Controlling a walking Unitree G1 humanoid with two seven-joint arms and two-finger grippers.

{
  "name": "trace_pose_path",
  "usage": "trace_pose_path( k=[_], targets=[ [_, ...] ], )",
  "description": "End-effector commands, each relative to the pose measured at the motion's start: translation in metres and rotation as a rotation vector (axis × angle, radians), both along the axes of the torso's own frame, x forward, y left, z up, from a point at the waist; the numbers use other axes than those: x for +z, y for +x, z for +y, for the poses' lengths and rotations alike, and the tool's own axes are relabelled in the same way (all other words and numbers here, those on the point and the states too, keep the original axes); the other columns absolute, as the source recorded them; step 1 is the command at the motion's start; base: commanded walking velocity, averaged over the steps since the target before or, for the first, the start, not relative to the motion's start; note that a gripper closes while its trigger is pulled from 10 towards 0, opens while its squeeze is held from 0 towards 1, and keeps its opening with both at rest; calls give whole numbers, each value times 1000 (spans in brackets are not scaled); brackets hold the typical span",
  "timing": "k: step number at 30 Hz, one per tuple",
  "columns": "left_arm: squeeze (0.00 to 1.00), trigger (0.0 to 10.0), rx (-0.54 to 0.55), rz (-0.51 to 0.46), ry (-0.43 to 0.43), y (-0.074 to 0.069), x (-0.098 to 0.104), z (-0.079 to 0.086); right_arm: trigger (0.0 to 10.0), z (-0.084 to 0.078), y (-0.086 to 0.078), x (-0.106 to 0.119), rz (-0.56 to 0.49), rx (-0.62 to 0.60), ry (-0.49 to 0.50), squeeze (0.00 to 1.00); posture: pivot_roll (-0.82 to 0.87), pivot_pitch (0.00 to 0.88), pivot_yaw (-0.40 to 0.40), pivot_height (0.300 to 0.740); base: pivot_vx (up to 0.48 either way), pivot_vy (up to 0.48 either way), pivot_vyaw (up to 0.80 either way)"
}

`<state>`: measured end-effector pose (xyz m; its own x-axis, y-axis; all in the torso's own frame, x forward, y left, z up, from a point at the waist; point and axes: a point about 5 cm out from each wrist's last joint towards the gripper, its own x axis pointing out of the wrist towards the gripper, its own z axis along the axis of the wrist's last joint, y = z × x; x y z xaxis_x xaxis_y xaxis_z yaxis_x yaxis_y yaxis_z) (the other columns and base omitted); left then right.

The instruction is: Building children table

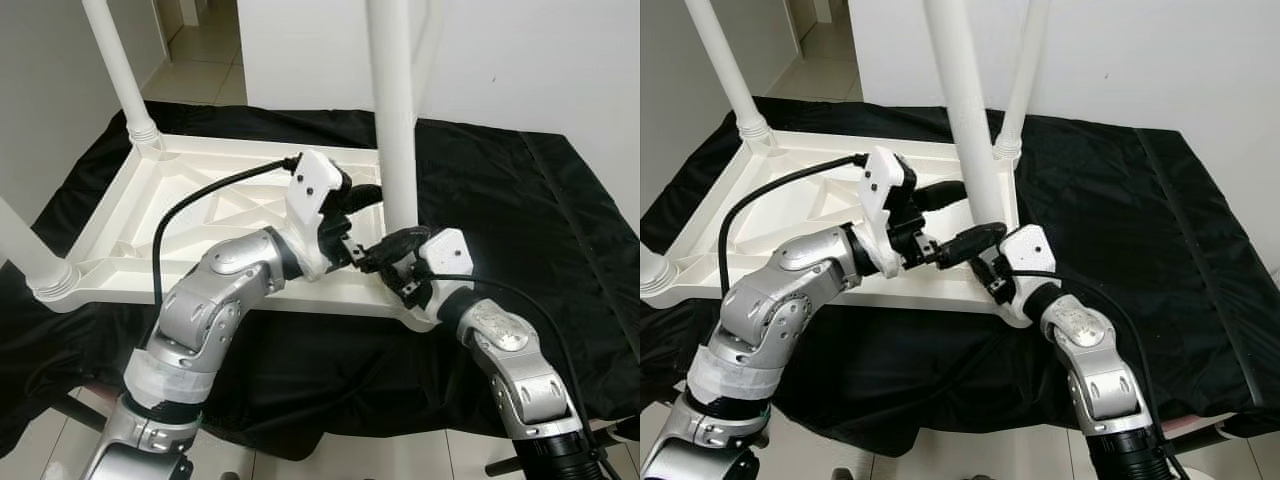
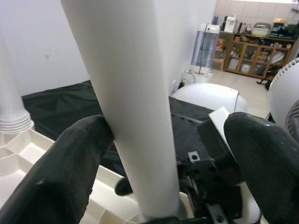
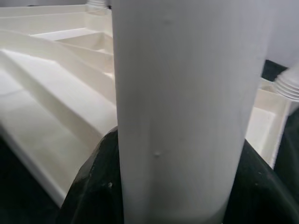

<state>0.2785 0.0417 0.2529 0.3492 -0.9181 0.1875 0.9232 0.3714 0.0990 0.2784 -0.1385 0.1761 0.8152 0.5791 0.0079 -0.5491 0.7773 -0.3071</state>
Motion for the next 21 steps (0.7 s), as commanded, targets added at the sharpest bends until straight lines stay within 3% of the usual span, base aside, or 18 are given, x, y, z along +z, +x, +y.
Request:
trace_pose_path(
  k=[1, 7, 11, 17, 21],
  targets=[
    [0, 10000, -51, -29, 27, 0, 1, -2, 10000, 2, -5, 2, 14, 55, 3, 0, -25, 75, -5, 740, 0, 0, 0],
    [0, 10000, -69, -4, -7, 2, 6, 3, 10000, 2, -14, 4, 49, 144, 61, 0, -25, 75, -5, 740, 0, 0, 0],
    [0, 10000, -254, 69, -95, -13, 20, 9, 10000, -10, -29, 8, 135, 293, 152, 0, -28, 76, -7, 740, 0, 0, 0],
    [0, 10000, -399, 97, -133, -22, 30, 14, 10000, -24, -34, 6, 192, 364, 104, 0, -31, 76, -9, 740, 0, 0, 0],
    [0, 10000, -479, 65, -74, -27, 32, 15, 10000, -32, -34, 2, 264, 432, 49, 0, -30, 74, -14, 740, 0, 0, 0]
  ],
)
